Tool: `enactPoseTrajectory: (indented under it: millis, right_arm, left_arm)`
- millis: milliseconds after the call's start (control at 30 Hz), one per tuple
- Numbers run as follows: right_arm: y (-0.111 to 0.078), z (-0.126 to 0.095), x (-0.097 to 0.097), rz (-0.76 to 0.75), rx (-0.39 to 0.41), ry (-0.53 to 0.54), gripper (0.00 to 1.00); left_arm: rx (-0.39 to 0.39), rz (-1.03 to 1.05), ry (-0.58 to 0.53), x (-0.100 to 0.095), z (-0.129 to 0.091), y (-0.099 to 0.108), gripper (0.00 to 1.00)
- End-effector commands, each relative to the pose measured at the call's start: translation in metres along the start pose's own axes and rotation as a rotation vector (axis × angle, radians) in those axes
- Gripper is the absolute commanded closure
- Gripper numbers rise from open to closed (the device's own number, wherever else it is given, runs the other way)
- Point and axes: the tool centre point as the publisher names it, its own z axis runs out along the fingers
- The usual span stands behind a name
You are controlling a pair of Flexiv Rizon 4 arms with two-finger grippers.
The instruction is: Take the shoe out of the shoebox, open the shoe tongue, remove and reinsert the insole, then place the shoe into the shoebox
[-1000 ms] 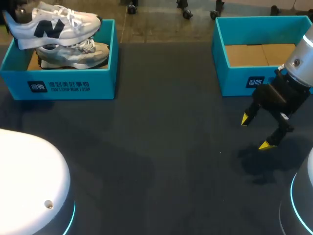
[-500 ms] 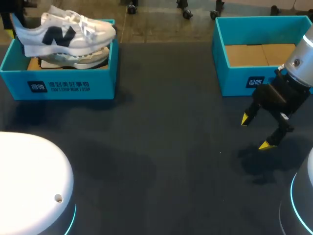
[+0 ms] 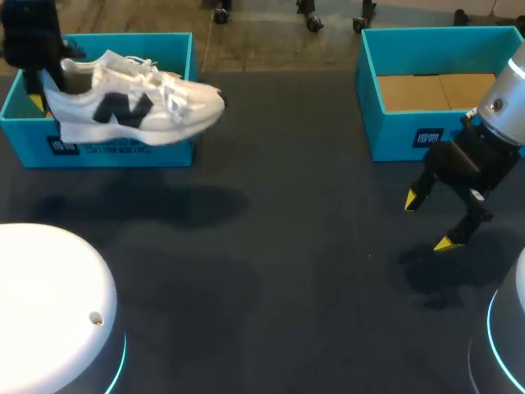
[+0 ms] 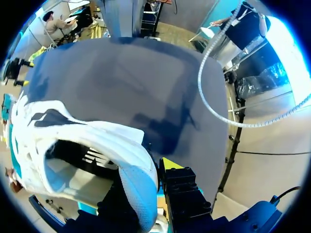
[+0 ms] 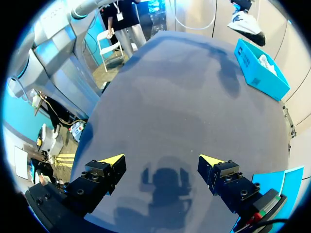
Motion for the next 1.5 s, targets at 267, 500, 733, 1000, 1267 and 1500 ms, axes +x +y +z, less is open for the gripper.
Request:
enactPoseTrajectory:
  millis: [267,500,733,1000,1267,1500]
  right_arm:
    - [0.0,0.001,0.0,0.0,0.003,0.0,0.0]
    - [0.0,0.001,0.0,0.0,0.003,0.0,0.0]
    - [0.0,0.001,0.0,0.0,0.003,0.0,0.0]
    - [0.0,0.001,0.0,0.0,0.003,0.0,0.0]
    - [0.0,0.001,0.0,0.0,0.003,0.0,0.0]
    - [0.0,0.001,0.0,0.0,0.003,0.0,0.0]
  left_arm:
    - [-0.237,0.048,-0.009,-0.038,0.033,-0.069,1.0]
    - [-0.267,0.029,-0.025,-0.064,0.053,-0.08,1.0]
    - [-0.268,0.044,-0.022,-0.088,0.071,-0.084,1.0]
    - [-0.212,0.087,-0.004,-0.101,0.082,-0.084,1.0]
    - [-0.212,0.087,-0.004,-0.101,0.082,-0.084,1.0]
    - [-0.249,0.061,0.002,-0.101,0.089,-0.082,1.0]
